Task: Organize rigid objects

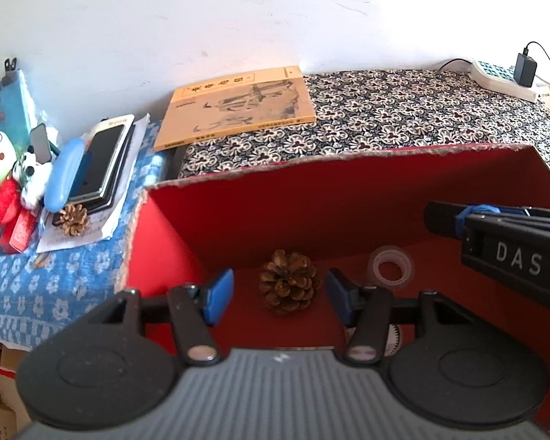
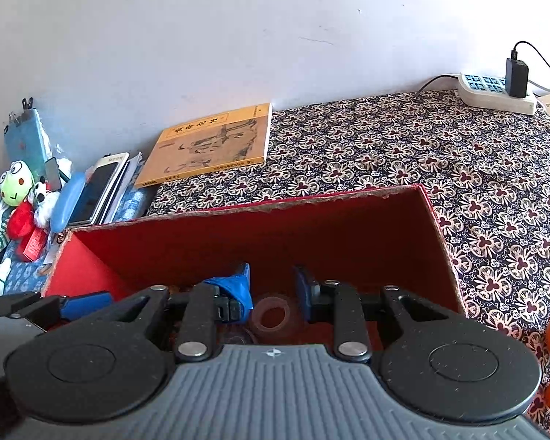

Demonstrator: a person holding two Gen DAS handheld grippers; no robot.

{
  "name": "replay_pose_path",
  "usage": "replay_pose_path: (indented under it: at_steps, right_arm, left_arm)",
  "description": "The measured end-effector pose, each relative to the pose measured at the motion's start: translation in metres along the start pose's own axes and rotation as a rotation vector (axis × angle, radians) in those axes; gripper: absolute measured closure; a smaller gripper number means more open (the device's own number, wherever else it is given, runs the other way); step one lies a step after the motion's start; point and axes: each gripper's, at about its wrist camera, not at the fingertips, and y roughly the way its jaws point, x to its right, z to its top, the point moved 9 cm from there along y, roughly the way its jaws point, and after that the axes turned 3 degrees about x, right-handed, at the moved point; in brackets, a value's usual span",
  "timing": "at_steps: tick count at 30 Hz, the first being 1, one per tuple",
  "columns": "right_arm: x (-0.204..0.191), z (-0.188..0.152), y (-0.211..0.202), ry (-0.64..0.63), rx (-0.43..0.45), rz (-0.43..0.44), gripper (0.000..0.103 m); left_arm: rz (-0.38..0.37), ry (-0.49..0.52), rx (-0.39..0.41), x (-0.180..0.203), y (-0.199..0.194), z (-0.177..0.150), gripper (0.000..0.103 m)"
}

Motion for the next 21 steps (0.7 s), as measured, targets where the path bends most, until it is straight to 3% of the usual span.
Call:
replay_pose_path:
  at_steps: [21]
  right_arm:
    - [0.0032,-0.0013,0.001,0.013,-0.014,-0.038,0.093]
  left_arm:
    - [0.029,0.018,0.009,-0.0017,-0.0012,-0.0004,0.04]
